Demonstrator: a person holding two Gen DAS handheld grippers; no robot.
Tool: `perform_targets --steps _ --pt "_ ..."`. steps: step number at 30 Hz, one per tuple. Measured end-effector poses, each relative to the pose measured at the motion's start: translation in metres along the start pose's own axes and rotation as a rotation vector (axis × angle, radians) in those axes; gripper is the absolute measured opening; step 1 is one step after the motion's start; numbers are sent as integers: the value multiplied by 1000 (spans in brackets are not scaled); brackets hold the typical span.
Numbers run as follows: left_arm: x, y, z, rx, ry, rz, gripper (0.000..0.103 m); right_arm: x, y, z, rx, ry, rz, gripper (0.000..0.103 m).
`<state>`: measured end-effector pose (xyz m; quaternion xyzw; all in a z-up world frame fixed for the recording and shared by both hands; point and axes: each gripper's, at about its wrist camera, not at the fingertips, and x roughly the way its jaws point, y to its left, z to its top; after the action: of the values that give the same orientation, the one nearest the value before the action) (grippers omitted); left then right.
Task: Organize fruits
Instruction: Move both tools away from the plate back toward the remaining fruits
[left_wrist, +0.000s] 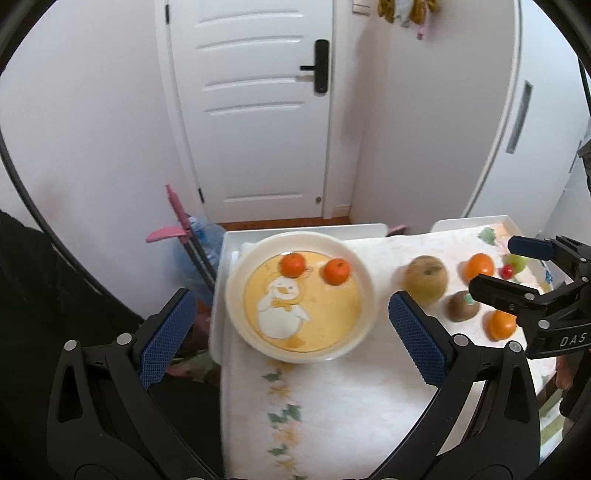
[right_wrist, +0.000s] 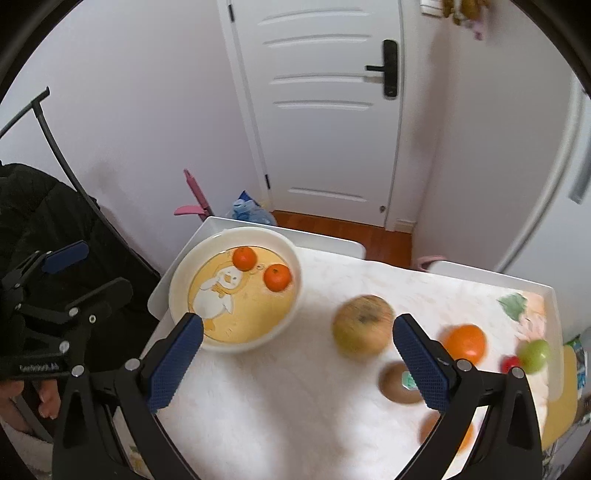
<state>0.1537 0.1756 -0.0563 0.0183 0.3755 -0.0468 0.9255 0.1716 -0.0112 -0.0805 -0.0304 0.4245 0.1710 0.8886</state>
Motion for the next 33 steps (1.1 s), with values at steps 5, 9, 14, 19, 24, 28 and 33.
perform_targets --steps 5,9,14,19,24,28,33 --pt "-11 -41 -4 27 -8 5 103 -30 -28 -18 32 -12 -12 102" --pt "-19 -75 -8 26 -6 9 103 -48 -51 -35 19 -8 -36 102" --pt "-23 -123 -19 32 0 12 103 -74 -88 -63 5 3 -48 102" --pt "-20 -166 -32 30 14 -3 103 -94 -123 -92 -9 9 -74 102" --pt "-11 -204 -48 44 29 -21 103 -106 -161 -116 15 15 -84 102" --pt "1 -228 -59 61 43 -41 103 -108 -186 -134 35 27 -100 102" --pt "25 -257 -73 95 59 -80 103 -101 -213 -156 62 45 -108 102"
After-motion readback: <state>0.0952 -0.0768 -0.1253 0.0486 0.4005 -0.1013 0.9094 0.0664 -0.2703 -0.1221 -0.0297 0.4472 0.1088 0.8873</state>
